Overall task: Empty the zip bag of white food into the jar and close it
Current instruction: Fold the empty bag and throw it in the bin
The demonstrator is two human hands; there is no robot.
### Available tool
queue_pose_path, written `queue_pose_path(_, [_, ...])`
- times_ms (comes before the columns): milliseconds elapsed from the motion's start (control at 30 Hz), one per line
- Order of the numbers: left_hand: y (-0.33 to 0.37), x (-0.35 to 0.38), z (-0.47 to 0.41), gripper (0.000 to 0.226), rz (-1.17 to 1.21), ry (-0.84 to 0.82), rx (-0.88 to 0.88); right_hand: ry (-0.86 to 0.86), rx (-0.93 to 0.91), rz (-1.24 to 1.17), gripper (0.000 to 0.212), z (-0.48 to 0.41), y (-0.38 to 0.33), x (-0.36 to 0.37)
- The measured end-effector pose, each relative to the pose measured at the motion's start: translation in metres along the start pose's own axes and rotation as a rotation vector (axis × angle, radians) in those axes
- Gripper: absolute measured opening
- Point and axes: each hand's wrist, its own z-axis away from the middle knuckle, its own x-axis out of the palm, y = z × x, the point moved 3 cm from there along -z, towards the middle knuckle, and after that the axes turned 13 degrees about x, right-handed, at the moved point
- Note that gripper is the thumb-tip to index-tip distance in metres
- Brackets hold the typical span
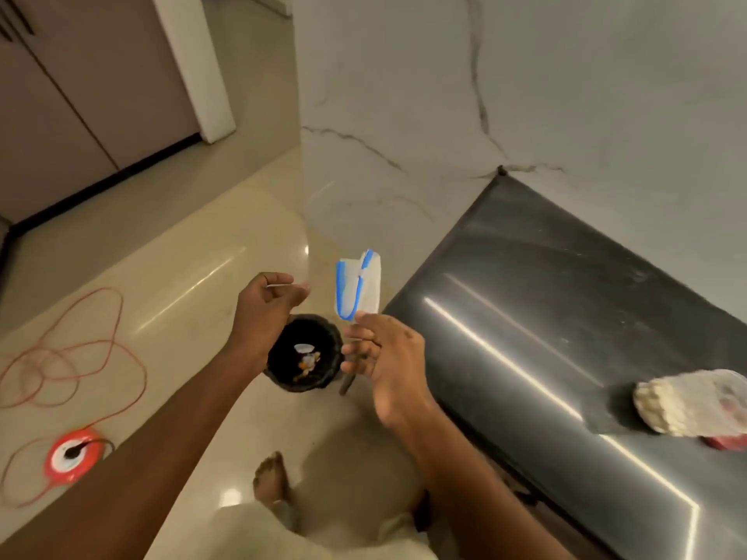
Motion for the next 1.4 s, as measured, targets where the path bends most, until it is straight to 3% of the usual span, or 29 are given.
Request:
queue_pose_path(133, [-0.061,-0.048,-0.024,0.020,-0.133,-0.063,-0.122,0.075,0.114,0.051,0.023,-0.058,0.049,0.050])
queue_pose_path(300, [-0.147,-0.079,-0.048,0.019,-0.185,-0.017,-0.245,0.205,0.277,0.172,0.022,-0.165,0.121,0.063])
queue_pose_path(433, [-0.219,-0.087,-0.065,0.020,-0.162,0.060,-0.320,0.333,0.366,0.367,0.015,-0.270,0.176,0.039])
queue_pose_path(567, [-0.292,-0.084,-0.084,0.022,-0.157,0.018,-0.376,0.452,0.441,0.518,0.023,-0.369,0.226,-0.006])
queue_pose_path(733, [-0.374,-0.080,-0.107,0.022,-0.205,-0.032,-0.345,0.482,0.497,0.531,0.030,-0.460,0.284,-0.048])
queue_pose_path(867, [-0.414,-0.078,-0.115,0.021,-0.232,-0.046,-0.327,0.456,0.529,0.501,0.022,-0.494,0.309,-0.063])
queue_pose_path(1067, [-0.384,-0.080,-0.091,0.013,-0.232,-0.047,-0.297,0.430,0.422,0.593,0.015,-0.456,0.295,-0.053])
queue_pose_path(1400, [-0.182,-0.083,-0.009,0.011,-0.274,-0.094,-0.215,0.245,0.143,0.658,0.012,-0.232,0.169,0.038])
